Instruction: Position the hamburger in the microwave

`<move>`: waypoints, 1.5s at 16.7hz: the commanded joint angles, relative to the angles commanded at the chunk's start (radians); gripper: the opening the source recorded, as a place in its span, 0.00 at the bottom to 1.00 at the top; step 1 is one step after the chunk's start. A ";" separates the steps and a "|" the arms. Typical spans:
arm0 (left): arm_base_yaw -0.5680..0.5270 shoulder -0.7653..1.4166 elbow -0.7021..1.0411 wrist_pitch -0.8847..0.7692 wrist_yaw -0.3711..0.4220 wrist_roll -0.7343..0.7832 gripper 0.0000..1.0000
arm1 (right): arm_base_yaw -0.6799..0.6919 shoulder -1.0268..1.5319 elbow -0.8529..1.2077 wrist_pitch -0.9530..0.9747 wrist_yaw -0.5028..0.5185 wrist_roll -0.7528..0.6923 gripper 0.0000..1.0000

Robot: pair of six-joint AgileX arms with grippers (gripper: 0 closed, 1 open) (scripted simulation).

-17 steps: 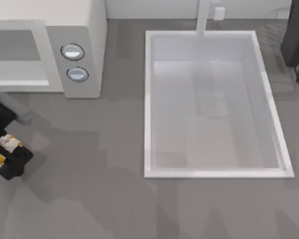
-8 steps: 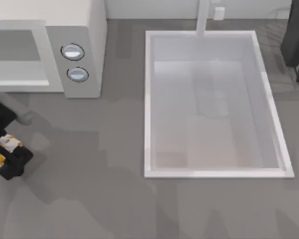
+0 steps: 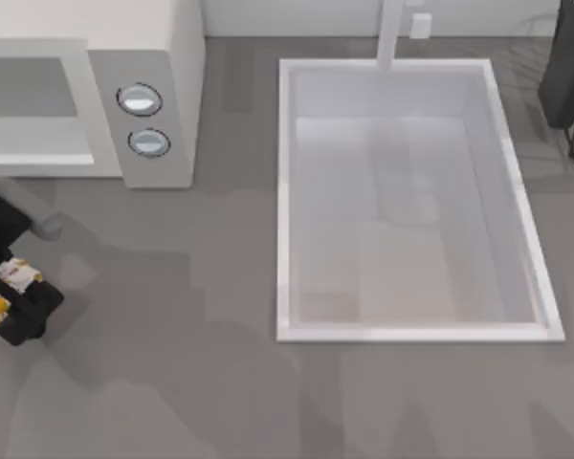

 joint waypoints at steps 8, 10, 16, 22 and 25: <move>0.047 -0.105 0.003 -0.162 -0.071 0.000 0.00 | 0.000 0.000 0.000 0.000 0.000 0.000 1.00; 0.080 -0.138 0.014 -0.239 -0.125 0.002 0.00 | 0.000 0.000 0.000 0.000 0.000 0.000 1.00; 0.106 -0.229 0.117 -0.423 -0.134 0.005 0.00 | 0.000 0.000 0.000 0.000 0.000 0.000 1.00; 0.021 -0.236 0.231 -0.484 -0.029 -0.004 0.00 | 0.000 0.000 0.000 0.000 0.000 0.000 1.00; 0.008 -0.229 0.244 -0.488 -0.009 -0.005 0.00 | 0.000 0.000 0.000 0.000 0.000 0.000 1.00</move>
